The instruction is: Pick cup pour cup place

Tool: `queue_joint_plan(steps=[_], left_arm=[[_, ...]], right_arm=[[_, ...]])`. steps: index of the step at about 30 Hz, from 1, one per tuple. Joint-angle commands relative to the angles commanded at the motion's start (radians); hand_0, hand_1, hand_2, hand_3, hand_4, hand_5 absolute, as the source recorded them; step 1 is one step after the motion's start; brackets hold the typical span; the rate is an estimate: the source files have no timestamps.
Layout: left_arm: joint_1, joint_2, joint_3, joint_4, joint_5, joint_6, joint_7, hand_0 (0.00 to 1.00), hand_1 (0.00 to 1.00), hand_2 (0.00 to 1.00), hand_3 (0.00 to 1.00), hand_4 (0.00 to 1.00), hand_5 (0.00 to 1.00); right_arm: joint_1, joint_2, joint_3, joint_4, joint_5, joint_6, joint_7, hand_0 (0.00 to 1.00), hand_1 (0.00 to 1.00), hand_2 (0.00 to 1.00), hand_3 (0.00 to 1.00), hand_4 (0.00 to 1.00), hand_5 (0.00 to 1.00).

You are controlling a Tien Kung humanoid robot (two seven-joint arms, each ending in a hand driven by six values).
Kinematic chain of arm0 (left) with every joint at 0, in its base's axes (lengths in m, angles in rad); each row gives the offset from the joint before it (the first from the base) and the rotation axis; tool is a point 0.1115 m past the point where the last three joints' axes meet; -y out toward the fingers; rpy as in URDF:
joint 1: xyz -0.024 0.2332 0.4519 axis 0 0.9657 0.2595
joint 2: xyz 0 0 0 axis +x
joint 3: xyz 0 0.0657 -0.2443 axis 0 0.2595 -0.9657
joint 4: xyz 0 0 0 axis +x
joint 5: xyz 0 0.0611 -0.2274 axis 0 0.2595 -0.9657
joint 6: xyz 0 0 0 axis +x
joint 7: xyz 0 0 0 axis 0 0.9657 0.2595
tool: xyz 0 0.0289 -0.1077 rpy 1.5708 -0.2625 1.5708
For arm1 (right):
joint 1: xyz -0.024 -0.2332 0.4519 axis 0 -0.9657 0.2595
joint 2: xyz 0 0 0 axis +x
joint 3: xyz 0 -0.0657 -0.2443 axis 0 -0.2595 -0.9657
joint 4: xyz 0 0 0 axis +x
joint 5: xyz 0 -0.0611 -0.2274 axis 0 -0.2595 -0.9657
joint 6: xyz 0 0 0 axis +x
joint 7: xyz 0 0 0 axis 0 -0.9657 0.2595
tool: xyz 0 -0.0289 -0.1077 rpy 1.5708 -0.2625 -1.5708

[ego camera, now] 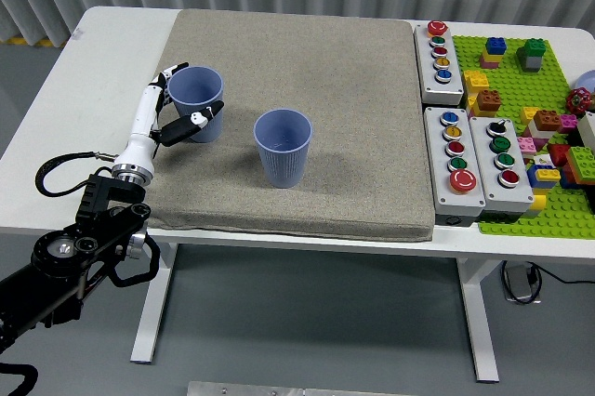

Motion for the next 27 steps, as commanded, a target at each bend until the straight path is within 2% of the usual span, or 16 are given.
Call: queue_joint_plan(steps=[11, 12, 14, 17, 18, 23, 24, 27], left_arm=[[0.026, 0.010, -0.036, -0.029, 0.022, -0.012, 0.017, 0.738, 0.792, 0.912, 0.857, 0.976, 0.388], [0.029, 0.010, -0.043, -0.033, 0.026, -0.014, 0.019, 0.788, 0.841, 0.948, 0.906, 0.981, 0.424], [0.036, 0.013, -0.056, -0.043, 0.033, -0.018, 0.023, 0.788, 0.841, 0.948, 0.906, 0.981, 0.424], [0.048, 0.019, -0.077, -0.069, 0.058, -0.026, 0.033, 0.788, 0.841, 0.948, 0.906, 0.981, 0.424], [0.053, 0.021, -0.086, -0.078, 0.066, -0.028, 0.036, 0.816, 0.868, 0.974, 0.949, 0.998, 0.486], [0.077, 0.033, -0.133, -0.124, 0.104, -0.043, 0.053, 0.816, 0.868, 0.974, 0.949, 0.998, 0.486], [0.080, 0.036, -0.139, -0.130, 0.112, -0.047, 0.057, 0.882, 0.920, 0.998, 0.998, 0.998, 0.674], [0.092, 0.043, -0.166, -0.154, 0.147, -0.071, 0.078, 0.882, 0.920, 0.998, 0.998, 0.998, 0.674]], right_arm=[[-0.008, 0.000, 0.001, 0.000, -0.003, 0.001, 0.001, 0.695, 0.669, 0.608, 0.611, 0.002, 0.316], [-0.008, 0.000, 0.002, 0.000, -0.003, 0.000, 0.001, 0.695, 0.669, 0.607, 0.611, 0.002, 0.314], [-0.007, 0.000, 0.002, 0.000, -0.003, 0.000, 0.001, 0.695, 0.669, 0.607, 0.611, 0.002, 0.314], [-0.004, 0.000, 0.001, 0.000, 0.000, -0.001, 0.002, 0.695, 0.669, 0.607, 0.611, 0.002, 0.314], [-0.004, 0.000, 0.001, -0.001, 0.001, -0.001, 0.003, 0.695, 0.669, 0.608, 0.611, 0.002, 0.314], [-0.003, -0.001, 0.000, -0.001, 0.006, -0.002, 0.004, 0.695, 0.669, 0.608, 0.611, 0.002, 0.314], [-0.003, -0.001, 0.000, -0.001, 0.006, -0.002, 0.004, 0.695, 0.669, 0.607, 0.610, 0.002, 0.312], [-0.003, -0.001, 0.003, -0.001, 0.001, -0.001, 0.004, 0.695, 0.669, 0.607, 0.610, 0.002, 0.312]])
